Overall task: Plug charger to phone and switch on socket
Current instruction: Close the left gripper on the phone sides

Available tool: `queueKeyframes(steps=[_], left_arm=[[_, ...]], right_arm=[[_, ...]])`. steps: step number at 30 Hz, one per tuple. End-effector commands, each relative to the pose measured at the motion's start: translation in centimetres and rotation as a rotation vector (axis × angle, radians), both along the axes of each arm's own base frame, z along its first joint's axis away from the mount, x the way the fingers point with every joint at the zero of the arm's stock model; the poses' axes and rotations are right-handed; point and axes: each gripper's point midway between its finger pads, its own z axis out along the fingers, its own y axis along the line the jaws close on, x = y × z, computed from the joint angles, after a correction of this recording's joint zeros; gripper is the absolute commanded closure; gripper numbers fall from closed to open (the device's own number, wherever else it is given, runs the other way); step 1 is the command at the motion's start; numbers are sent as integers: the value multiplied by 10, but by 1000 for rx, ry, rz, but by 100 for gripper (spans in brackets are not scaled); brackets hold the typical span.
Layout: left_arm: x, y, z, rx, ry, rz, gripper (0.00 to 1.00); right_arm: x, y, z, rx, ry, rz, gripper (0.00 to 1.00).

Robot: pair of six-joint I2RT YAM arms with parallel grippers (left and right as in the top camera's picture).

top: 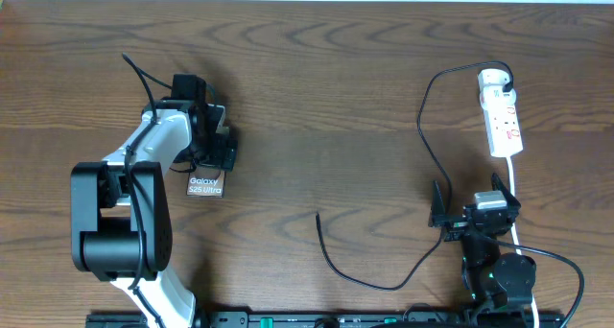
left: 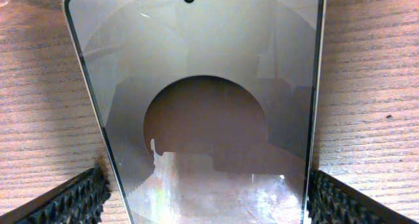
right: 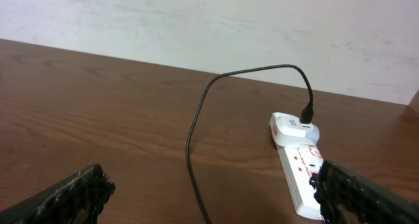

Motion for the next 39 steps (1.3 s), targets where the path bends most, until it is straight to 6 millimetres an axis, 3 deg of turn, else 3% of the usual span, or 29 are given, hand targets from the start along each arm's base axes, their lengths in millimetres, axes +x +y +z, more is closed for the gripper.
queueKeyframes(steps=[1,10,17,23,29,34,37,39], left_arm=[[-15,-5,-11,-30,54,4,7],[-15,-5,-11,-31,55,13,7],[-15,-5,-11,-31,55,19,25],[-15,-5,-12,-31,56,19,29],[-17,-5,-12,-32,63,19,46],[-17,-5,-12,-32,63,19,67],[-17,-5,-12,-31,62,19,90],[-16,-5,-12,-31,62,19,92]], right_arm=[[0,-2,-1,10,4,-12,1],[0,-2,-1,10,3,-12,1],[0,-2,-1,10,3,-12,1],[0,-2,-1,10,3,-12,1],[0,-2,-1,10,3,-12,1],[0,-2,-1,10,3,-12,1],[0,-2,-1,10,3,-12,1],[0,-2,-1,10,3,-12,1]])
